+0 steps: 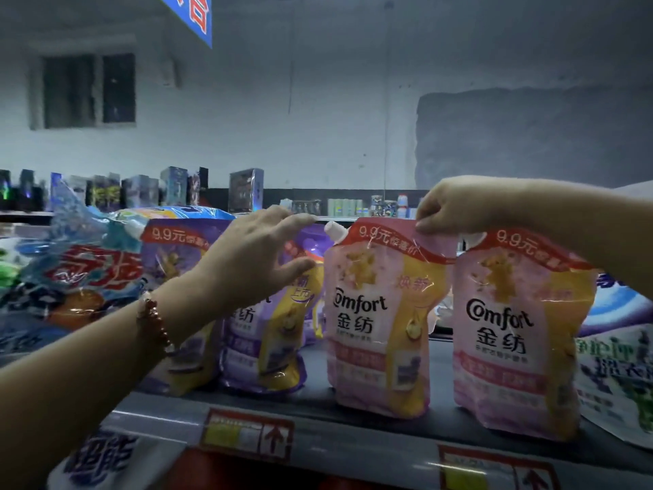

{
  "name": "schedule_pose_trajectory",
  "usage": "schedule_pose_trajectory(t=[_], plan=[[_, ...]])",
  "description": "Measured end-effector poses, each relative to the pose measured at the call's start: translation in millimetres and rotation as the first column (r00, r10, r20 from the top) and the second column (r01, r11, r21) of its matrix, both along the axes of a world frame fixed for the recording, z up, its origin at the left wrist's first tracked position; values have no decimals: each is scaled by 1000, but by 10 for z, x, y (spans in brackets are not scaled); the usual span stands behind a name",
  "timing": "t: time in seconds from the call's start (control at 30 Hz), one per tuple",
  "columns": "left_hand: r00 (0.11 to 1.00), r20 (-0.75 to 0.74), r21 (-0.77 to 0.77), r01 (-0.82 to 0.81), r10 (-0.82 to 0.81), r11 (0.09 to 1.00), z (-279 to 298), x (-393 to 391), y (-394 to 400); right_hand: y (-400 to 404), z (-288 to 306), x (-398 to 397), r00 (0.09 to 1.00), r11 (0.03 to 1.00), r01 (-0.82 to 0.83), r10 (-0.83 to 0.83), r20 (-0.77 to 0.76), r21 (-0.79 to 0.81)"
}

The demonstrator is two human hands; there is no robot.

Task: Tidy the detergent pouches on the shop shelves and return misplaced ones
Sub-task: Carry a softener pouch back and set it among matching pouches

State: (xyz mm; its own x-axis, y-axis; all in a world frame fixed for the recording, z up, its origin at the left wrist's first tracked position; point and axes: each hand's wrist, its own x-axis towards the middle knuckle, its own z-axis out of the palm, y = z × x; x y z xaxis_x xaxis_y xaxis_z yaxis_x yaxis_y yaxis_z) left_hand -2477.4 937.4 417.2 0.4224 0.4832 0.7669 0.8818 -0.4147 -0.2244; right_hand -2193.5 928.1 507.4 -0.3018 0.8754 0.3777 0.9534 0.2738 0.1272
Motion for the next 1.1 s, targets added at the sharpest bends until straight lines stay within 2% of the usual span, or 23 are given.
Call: schedule_pose_trajectory(t=[0.17,0.3,0.4,0.5,0.57,0.63,0.73,0.83,0.97,1.1], plan=[[985,-25,146,-163,168,976,-456,-709,-195,-114,-151,-207,998,978,47,-52,20,204],[978,22,71,-207,206,976,-658,-1038,-71,-221,-138,-764,983,933,-182,183,25,310],[976,-20,16,-218,219,976,-759,-1192,127,-127,-82,-1274,973,953,-226,213,82,199],[991,-8,17,-134,134,991,-871,-1307,226,121,-16,-1681,985,992,-119,122,119,-32],[997,13,48,-72,71,996,-1013,-1391,223,305,-44,-1854,985,990,-47,68,158,-132],[999,30,72,-30,28,997,-1171,-1476,208,425,-101,-1936,984,988,-45,69,162,-146],[998,68,91,1,-7,996,-1275,-1549,212,434,-23,-1950,991,987,-125,129,43,-97],[995,98,62,-8,2,998,-1289,-1518,271,344,165,-1958,986,983,-150,156,54,-104],[993,110,-10,-48,49,999,-1306,-1412,364,371,172,-1946,991,979,-100,114,66,-180],[993,117,-32,-22,26,999,-1293,-1461,383,370,213,-1965,991,994,-6,21,134,-111]])
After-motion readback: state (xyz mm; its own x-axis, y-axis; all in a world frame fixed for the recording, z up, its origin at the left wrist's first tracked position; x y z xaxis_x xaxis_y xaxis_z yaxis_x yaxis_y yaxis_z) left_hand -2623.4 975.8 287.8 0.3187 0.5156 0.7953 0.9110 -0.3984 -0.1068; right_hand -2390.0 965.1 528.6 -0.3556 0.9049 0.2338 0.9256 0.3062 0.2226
